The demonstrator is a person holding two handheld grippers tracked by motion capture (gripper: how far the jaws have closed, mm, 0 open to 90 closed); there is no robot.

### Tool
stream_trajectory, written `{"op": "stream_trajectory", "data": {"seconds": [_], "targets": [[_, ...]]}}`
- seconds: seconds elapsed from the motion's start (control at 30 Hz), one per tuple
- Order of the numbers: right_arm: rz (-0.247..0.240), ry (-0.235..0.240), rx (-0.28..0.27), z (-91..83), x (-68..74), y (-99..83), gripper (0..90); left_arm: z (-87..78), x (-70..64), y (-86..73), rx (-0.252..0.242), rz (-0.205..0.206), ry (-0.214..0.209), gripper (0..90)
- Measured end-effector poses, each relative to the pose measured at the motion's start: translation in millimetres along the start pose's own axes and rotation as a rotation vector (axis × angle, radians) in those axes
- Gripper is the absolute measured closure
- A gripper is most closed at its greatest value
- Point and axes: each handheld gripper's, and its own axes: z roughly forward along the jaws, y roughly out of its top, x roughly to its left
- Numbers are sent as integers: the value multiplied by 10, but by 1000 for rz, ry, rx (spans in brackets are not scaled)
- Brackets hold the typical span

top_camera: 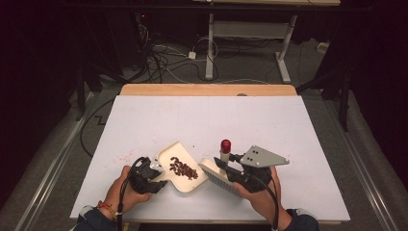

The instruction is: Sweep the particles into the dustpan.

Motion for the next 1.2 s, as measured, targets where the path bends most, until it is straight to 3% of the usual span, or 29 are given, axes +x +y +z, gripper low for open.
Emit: {"op": "stream_trajectory", "data": {"seconds": [0.2, 0.37, 0.47, 0.5, 0.63, 0.67, 0.7, 0.73, 0.83, 0.87, 0.97, 1.2], "targets": [[-1, 30, -33, -32, 32, 35, 701, -49, 10, -11, 11, 20, 10, 638], [-35, -26, -43, -51, -45, 54, 701, -34, 26, -28, 9, 8, 0, 637], [-22, -39, -53, -27, -121, 65, 701, -28, 32, -29, 13, 10, -1, 638], [-26, -71, -68, 29, -204, 94, 701, -24, 36, -30, 13, 11, -3, 638], [-60, -113, -83, 174, -289, 151, 701, -16, 53, -33, 14, 11, -10, 637], [-81, -128, -90, 333, -352, 198, 701, -14, 53, -33, 13, 11, -10, 638], [-81, -128, -90, 333, -352, 198, 701, -17, 54, -33, 13, 11, -10, 638], [-91, -149, -80, 524, -421, 245, 701, -18, 54, -33, 12, 11, -10, 638], [-110, -155, -73, 684, -460, 272, 701, -23, 61, -37, 10, 10, -14, 637], [-117, -155, -51, 821, -482, 282, 701, -24, 67, -40, 9, 9, -15, 637], [-119, -133, -36, 967, -477, 272, 701, -31, 84, -52, 6, 0, -22, 637], [-130, -71, -27, 1038, -361, 280, 700, -41, 130, -55, 10, -14, -32, 637]]}}
